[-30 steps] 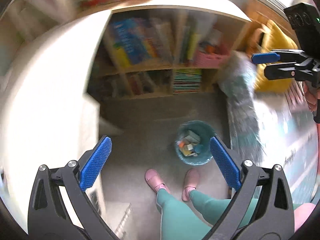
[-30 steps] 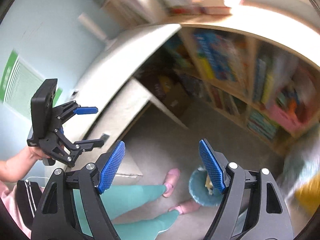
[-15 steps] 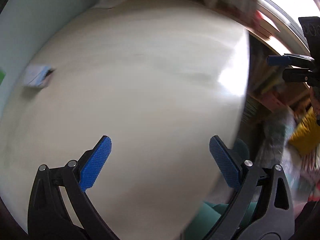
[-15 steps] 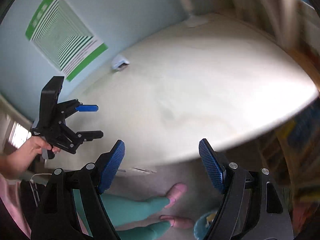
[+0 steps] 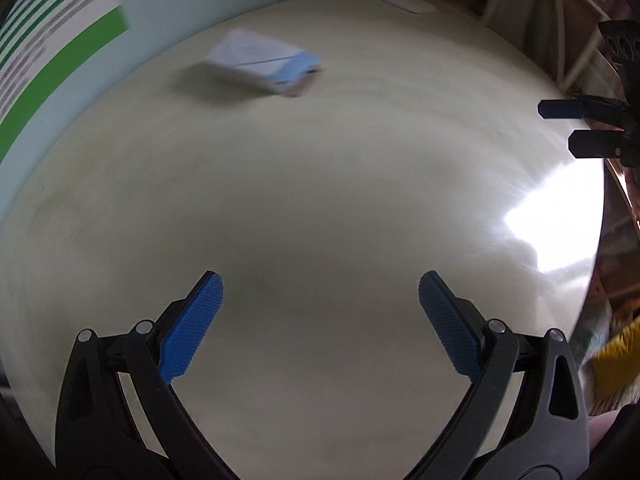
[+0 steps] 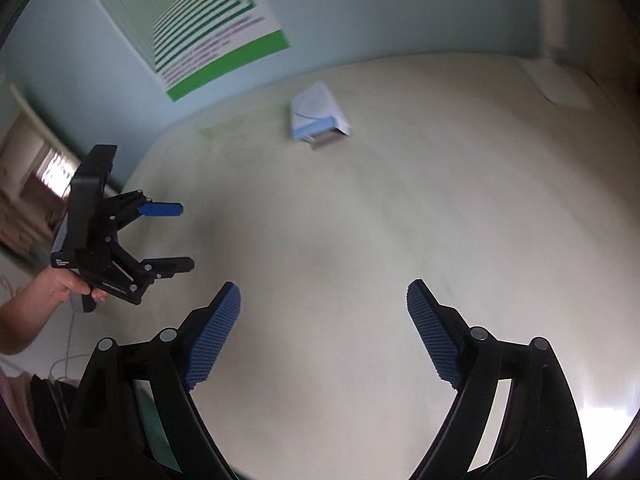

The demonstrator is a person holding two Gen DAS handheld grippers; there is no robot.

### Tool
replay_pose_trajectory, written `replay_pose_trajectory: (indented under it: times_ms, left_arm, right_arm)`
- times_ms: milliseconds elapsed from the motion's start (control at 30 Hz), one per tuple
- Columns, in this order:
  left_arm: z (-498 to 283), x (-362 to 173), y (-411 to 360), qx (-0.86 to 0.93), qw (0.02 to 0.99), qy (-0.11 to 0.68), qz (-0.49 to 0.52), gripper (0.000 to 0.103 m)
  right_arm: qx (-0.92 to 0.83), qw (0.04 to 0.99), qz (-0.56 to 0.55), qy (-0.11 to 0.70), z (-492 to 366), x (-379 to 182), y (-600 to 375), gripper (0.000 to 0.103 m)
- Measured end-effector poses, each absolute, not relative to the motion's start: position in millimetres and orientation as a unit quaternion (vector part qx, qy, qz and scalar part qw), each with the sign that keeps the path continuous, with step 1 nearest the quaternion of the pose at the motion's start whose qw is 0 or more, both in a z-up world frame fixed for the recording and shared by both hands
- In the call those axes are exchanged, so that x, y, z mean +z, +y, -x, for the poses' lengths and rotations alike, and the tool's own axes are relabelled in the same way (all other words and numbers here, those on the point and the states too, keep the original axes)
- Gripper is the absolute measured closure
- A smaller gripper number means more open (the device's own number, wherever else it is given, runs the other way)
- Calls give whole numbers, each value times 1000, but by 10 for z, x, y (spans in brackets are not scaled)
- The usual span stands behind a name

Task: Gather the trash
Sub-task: 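Reach the right tool to the white-blue printed box and close on it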

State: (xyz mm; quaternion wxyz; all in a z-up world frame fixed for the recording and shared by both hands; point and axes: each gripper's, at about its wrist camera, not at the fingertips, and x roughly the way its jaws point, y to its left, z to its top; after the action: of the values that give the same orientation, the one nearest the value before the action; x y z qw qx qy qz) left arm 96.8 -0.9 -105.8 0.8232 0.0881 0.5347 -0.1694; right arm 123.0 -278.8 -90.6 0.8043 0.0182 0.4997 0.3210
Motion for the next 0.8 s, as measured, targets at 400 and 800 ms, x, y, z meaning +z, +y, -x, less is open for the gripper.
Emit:
replay_pose_trajectory:
  times_ms: [400,800]
  left_arm:
    - [-1646,-1223,806,-104,834,541,-36,7]
    - [-2213,-1403,1184,-82,834,545,-20,7]
  right_arm:
    - [336,788,61,513,-2331,-1113,-1648,14]
    - [299,782,110,535,-3086,-1526,-1022,14]
